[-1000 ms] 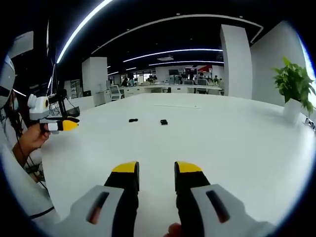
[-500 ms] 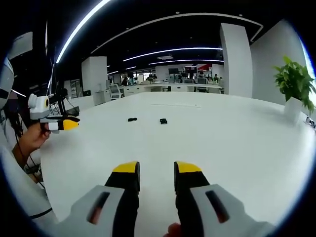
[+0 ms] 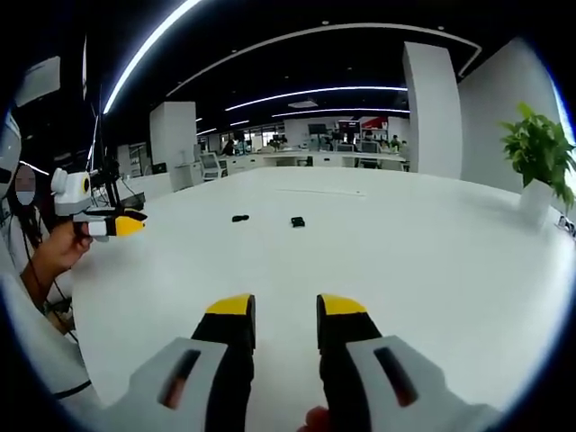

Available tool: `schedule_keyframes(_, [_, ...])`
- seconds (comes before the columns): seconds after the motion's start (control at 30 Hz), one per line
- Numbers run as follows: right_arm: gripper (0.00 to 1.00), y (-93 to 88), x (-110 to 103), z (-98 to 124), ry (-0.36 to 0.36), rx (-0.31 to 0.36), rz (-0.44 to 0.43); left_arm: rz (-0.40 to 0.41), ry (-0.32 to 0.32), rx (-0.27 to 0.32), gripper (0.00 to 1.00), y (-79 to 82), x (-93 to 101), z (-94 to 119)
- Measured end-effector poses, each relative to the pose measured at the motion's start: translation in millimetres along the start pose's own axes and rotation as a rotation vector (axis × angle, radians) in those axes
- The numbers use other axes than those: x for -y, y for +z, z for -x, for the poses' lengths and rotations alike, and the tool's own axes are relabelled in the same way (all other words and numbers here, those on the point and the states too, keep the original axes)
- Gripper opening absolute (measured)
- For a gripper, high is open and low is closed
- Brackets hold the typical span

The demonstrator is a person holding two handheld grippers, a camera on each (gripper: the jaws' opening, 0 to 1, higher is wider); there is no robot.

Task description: Snap the two parts of the plastic buckle together until the buckle closes and remains connected.

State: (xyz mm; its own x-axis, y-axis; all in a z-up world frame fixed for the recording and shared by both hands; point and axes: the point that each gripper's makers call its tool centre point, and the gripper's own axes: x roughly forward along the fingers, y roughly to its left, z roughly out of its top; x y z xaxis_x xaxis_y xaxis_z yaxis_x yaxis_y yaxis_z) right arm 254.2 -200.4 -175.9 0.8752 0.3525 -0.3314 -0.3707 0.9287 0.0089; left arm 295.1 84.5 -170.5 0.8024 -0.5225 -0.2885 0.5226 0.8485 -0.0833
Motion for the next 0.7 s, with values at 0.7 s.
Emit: schedule_keyframes(0.7, [0.27,14.1,-0.5,-20.1,0.013,-0.008,0.038,0.006,-0.049,-0.007,0.34,1.0,0.6,-14.9])
